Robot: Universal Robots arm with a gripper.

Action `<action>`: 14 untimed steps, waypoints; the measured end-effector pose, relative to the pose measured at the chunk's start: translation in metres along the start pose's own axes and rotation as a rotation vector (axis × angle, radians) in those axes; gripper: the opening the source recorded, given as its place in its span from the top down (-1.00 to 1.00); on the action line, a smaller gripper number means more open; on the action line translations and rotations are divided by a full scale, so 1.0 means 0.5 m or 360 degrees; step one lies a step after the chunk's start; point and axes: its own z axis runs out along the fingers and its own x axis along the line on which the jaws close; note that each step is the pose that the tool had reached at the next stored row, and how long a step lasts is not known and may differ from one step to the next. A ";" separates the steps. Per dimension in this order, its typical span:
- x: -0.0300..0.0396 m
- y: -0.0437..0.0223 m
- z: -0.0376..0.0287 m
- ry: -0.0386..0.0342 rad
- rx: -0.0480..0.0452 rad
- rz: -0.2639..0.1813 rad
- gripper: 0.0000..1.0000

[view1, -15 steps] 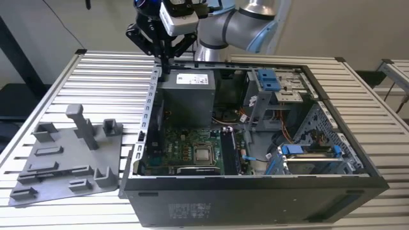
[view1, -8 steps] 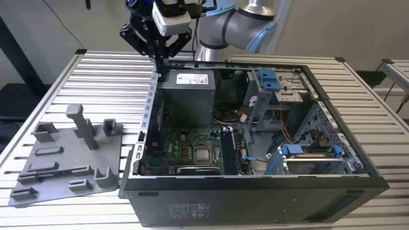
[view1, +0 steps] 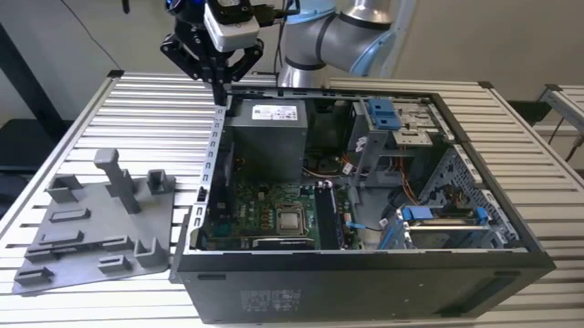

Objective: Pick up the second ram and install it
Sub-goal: 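Reach for the second ram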

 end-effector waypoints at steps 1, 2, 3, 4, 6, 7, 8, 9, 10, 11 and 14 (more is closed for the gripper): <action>0.004 0.000 0.000 0.0000 0.0000 -0.0001 0.79; 0.008 -0.001 0.000 0.0000 0.0000 -0.0001 0.79; 0.013 -0.001 0.000 0.0000 0.0000 -0.0002 0.79; 0.017 -0.001 0.000 0.0000 0.0000 -0.0003 0.79; 0.027 -0.002 0.000 0.0000 0.0000 -0.0004 0.79; 0.032 -0.002 0.000 0.0000 0.0000 -0.0005 0.79; 0.038 -0.002 0.000 0.0000 0.0000 -0.0006 0.79; 0.045 -0.003 0.000 0.0000 0.0000 -0.0007 0.79; 0.053 -0.003 0.000 0.0000 0.0000 -0.0008 0.79; 0.060 -0.004 0.000 0.0000 0.0000 -0.0008 0.79; 0.080 -0.005 0.000 0.0001 0.0000 -0.0011 0.79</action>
